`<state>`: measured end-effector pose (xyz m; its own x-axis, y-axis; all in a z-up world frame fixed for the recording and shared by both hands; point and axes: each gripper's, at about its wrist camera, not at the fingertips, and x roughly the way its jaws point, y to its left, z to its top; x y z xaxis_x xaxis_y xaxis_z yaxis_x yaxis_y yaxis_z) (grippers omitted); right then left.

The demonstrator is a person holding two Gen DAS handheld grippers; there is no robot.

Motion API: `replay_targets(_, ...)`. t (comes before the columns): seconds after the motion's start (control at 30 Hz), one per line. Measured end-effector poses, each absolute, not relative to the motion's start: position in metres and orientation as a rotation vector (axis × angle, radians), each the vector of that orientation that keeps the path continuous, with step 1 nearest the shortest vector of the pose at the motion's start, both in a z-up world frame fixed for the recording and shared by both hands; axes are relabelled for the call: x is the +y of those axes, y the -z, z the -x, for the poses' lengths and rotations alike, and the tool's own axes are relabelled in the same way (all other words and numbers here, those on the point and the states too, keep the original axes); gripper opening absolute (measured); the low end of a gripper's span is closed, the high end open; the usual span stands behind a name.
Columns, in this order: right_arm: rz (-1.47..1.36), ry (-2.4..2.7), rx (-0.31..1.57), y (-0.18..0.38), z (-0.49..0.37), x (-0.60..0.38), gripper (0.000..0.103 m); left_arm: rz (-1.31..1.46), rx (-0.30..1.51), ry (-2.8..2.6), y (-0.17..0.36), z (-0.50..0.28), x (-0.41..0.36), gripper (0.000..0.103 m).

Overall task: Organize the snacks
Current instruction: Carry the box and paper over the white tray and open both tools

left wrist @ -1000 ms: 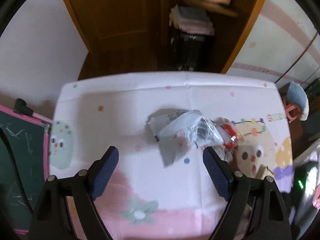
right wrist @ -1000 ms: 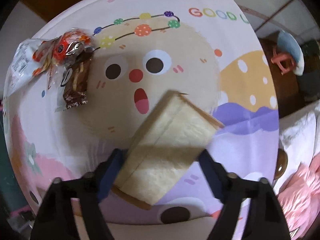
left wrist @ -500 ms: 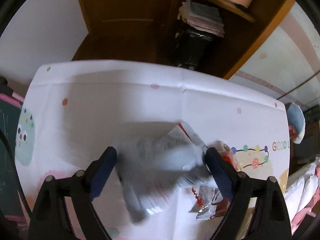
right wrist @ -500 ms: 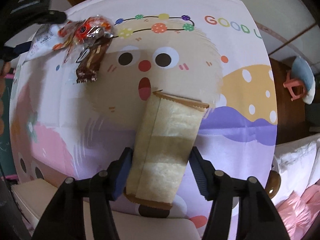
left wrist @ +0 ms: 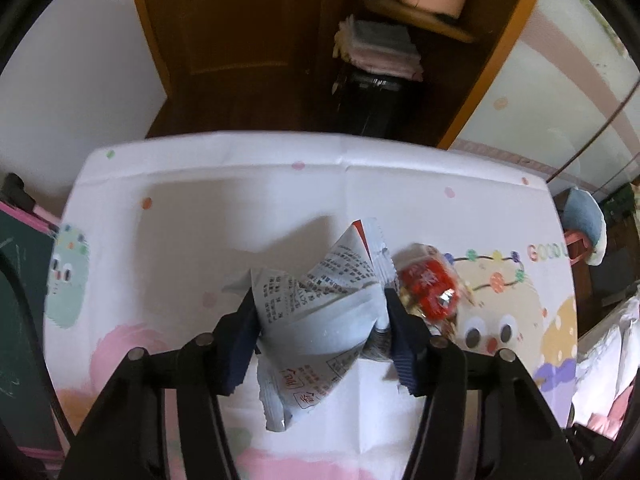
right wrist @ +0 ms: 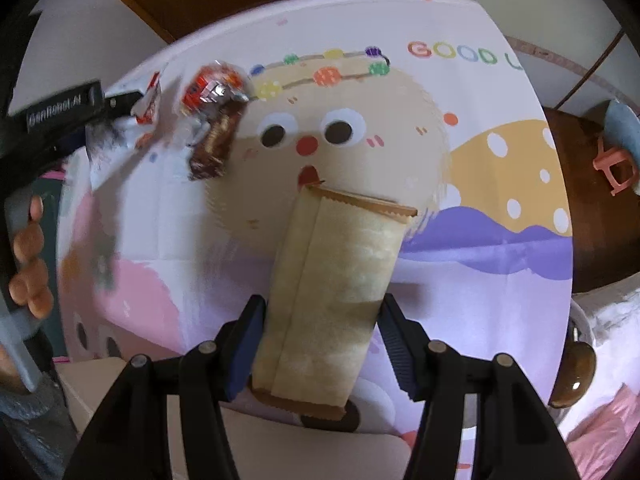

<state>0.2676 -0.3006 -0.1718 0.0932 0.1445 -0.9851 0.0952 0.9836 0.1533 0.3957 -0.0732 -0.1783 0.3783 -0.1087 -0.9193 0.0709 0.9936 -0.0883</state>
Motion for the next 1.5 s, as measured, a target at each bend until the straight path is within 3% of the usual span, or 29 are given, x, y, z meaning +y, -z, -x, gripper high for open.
replay_targets(0.47, -0.263, -0.064, 1.116, 0.031, -0.229, -0.285, 0.058, -0.045, 0.928, 0.264, -0.006, -0.256, -0.047, 0.057)
replay_targets(0.77, -0.100, -0.112, 0.860, -0.054, -0.121, -0.227, 0.058, -0.071, 0.821, 0.331, -0.076, -0.120, -0.016, 0.058)
replay_targets(1.13, -0.018, -0.108, 0.700, -0.071, -0.023, -0.193, 0.058, -0.055, 0.751, 0.350, -0.066, -0.025, 0.000, 0.060)
replay_targets(1.5, -0.012, -0.053, 0.812, -0.010, -0.002, -0.181, 0.058, -0.089, 0.850, 0.304, 0.005, -0.004, -0.015, 0.060)
